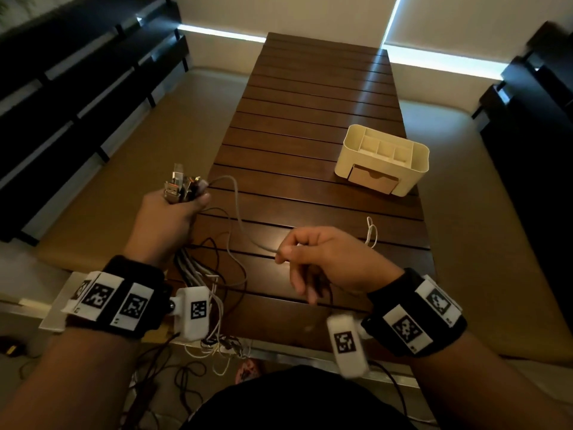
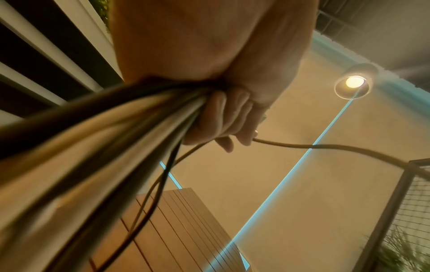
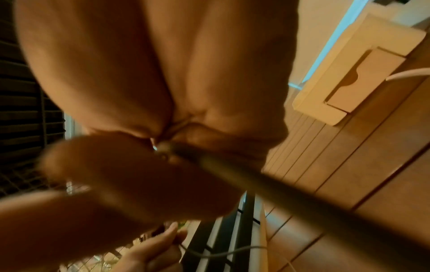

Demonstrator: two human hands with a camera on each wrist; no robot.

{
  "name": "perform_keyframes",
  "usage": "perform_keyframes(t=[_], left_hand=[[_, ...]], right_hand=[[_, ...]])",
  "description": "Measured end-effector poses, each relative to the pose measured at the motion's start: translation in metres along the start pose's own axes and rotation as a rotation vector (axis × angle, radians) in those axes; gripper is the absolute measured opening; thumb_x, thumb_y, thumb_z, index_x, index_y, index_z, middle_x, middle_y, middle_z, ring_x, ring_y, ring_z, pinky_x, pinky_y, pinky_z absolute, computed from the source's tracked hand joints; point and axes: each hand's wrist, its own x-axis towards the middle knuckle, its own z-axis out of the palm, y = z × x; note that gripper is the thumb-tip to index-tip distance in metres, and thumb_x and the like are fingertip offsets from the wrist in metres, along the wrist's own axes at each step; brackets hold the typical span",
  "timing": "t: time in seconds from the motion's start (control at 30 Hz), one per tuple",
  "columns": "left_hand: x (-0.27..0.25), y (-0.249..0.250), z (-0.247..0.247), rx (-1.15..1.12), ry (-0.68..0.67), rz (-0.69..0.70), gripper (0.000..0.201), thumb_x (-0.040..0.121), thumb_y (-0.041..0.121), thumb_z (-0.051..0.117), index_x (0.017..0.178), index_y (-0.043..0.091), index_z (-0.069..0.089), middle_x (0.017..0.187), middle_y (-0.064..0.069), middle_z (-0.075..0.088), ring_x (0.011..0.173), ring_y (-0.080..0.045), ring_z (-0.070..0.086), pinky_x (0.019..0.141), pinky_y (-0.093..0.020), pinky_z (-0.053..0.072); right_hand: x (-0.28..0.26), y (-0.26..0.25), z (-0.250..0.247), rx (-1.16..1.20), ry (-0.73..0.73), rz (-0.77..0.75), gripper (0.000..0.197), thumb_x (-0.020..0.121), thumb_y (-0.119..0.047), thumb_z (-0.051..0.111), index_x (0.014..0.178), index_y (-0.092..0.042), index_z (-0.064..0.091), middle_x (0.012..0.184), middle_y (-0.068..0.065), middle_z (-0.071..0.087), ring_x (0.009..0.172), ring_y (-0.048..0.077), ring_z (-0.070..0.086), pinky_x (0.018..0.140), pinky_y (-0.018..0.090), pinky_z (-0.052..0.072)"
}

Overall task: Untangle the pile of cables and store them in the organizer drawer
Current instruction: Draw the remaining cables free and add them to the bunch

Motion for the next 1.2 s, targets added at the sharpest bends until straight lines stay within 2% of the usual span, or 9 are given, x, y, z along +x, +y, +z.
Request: perform_keyframes(t=[0.1,0.23,0.4,0.53,0.63,0.77,0.97,1.1,1.2], left_hand=[[-0.005,-0.001,0.003,-0.003,-0.055,0.002,0.015,0.094,0.015,0.066,0.106,0.02,0.073,0.049,0.012,0.039,0.045,-0.012,0.025,0.045,-0.024,0.023],[-0.018,0.002,0.006,0.068,-0.196,-0.03,0.009,0.092,0.015,0.068,0.099,0.018,0.073,0.054,0.005,0.033,0.046,-0.014,0.025,0.047,-0.026,0.022],[-0.042,0.009,0.014,0.303,-0.471,-0.004,0.014,0.089,0.025,0.072,0.081,0.014,0.071,0.053,0.0,0.035,0.047,-0.016,0.027,0.05,-0.03,0.023],[-0.06,0.01,0.017,0.404,-0.605,0.027,0.019,0.089,0.026,0.072,0.072,0.019,0.068,0.052,0.0,0.04,0.049,-0.019,0.031,0.052,-0.032,0.026],[-0.061,0.006,0.008,0.3,-0.523,0.012,0.019,0.089,0.022,0.071,0.091,0.004,0.066,0.058,-0.004,0.039,0.048,-0.016,0.031,0.048,-0.029,0.026],[-0.054,0.006,-0.005,-0.01,-0.285,-0.041,0.014,0.091,0.014,0.065,0.103,0.008,0.069,0.058,-0.001,0.031,0.047,-0.013,0.025,0.046,-0.024,0.02],[-0.055,0.006,-0.01,-0.046,-0.258,-0.016,0.006,0.094,0.014,0.064,0.096,0.013,0.069,0.053,0.004,0.03,0.044,-0.012,0.024,0.045,-0.025,0.021],[-0.059,0.004,-0.007,-0.051,-0.284,-0.015,0.006,0.094,0.013,0.065,0.092,0.015,0.07,0.054,0.002,0.028,0.045,-0.013,0.023,0.047,-0.027,0.021],[-0.06,0.002,-0.005,-0.049,-0.306,-0.019,0.006,0.094,0.014,0.065,0.092,0.014,0.07,0.054,0.001,0.028,0.045,-0.014,0.022,0.047,-0.028,0.02]], right_hand=[[0.006,0.009,0.008,-0.105,-0.106,0.165,0.021,0.105,-0.026,0.047,0.108,-0.008,0.057,0.087,0.011,0.073,0.074,0.024,0.07,0.062,0.033,0.053],[0.016,0.028,0.0,-0.862,-0.06,0.225,0.034,0.096,-0.052,0.056,0.114,-0.025,0.067,0.112,-0.005,0.069,0.102,0.013,0.063,0.089,0.035,0.049],[0.032,0.031,-0.001,-0.389,0.256,0.052,0.025,0.095,-0.042,0.063,0.109,-0.022,0.069,0.104,-0.002,0.071,0.097,0.014,0.067,0.092,0.043,0.055],[0.036,0.022,0.006,-0.239,0.23,-0.087,0.018,0.097,-0.027,0.062,0.114,-0.025,0.067,0.103,0.0,0.072,0.094,0.015,0.07,0.082,0.036,0.055],[0.033,0.021,0.01,-0.21,0.03,-0.064,0.009,0.099,-0.018,0.059,0.1,-0.016,0.068,0.09,0.009,0.074,0.075,0.021,0.069,0.07,0.033,0.052],[0.024,0.022,0.018,-0.213,-0.365,0.209,0.017,0.101,-0.019,0.056,0.1,-0.003,0.063,0.089,0.012,0.073,0.066,0.021,0.069,0.064,0.031,0.053],[0.056,0.052,0.004,-0.583,0.183,0.245,0.032,0.094,-0.054,0.059,0.099,-0.023,0.066,0.093,0.0,0.073,0.085,0.016,0.072,0.08,0.04,0.062],[0.065,0.083,0.017,-0.745,0.061,0.463,0.033,0.088,-0.047,0.07,0.105,-0.018,0.065,0.095,0.005,0.073,0.088,0.022,0.071,0.085,0.043,0.06],[0.067,0.105,0.03,-0.845,0.01,0.461,0.035,0.083,-0.031,0.078,0.108,-0.016,0.059,0.104,0.007,0.067,0.089,0.025,0.07,0.082,0.045,0.061]])
